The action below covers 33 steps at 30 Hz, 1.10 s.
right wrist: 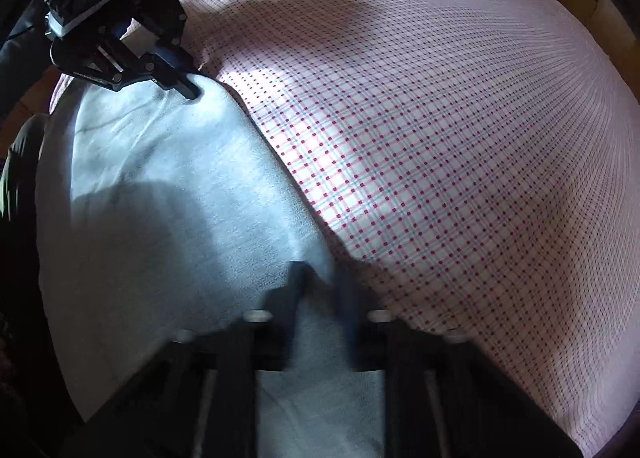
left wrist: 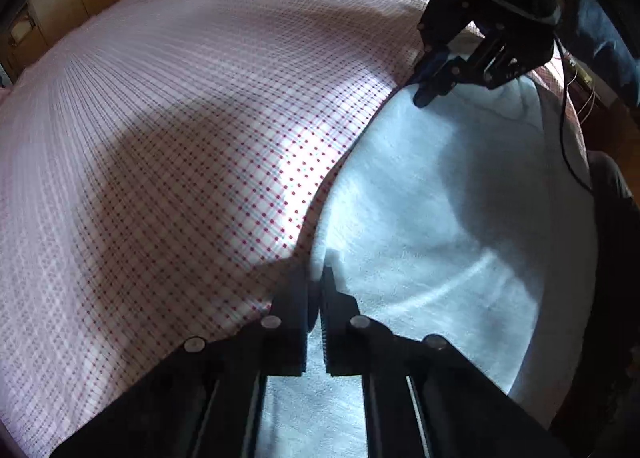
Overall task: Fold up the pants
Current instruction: 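Lift the pants with both grippers and fold them over toward the legs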
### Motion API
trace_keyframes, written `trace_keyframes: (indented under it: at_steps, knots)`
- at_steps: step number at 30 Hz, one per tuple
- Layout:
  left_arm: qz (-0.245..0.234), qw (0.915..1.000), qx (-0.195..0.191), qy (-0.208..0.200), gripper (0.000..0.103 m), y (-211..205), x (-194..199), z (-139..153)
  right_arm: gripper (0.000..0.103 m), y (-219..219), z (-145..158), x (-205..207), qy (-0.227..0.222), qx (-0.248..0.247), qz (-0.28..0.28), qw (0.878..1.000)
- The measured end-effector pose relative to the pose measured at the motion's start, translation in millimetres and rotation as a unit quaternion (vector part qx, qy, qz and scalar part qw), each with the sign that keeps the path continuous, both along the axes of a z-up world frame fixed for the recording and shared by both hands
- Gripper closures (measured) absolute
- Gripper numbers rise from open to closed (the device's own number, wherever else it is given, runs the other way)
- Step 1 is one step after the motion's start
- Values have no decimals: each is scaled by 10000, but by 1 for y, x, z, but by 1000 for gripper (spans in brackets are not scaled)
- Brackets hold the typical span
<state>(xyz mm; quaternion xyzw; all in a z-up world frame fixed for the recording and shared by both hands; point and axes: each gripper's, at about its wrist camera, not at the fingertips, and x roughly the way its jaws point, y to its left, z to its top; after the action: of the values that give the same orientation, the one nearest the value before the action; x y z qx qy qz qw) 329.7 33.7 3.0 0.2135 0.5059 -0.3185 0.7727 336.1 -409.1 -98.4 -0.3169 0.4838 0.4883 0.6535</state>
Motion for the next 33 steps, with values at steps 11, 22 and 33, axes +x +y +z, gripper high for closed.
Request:
trace_keyframes:
  at_steps: [11,22,33]
  knots:
    - [581,9847,1031,-1279,100,-4,-114,32,103,9,56,-127,-2892,-366,231,9563]
    - [553,9723,1300,-1863,101,-52,-211,57,103,9,22,-278,-5440,-1214,709,8272]
    - [381,9685,1542,-1919,101,-53,-263,26,103,12,4,-366,-5838,-1547,944,7914]
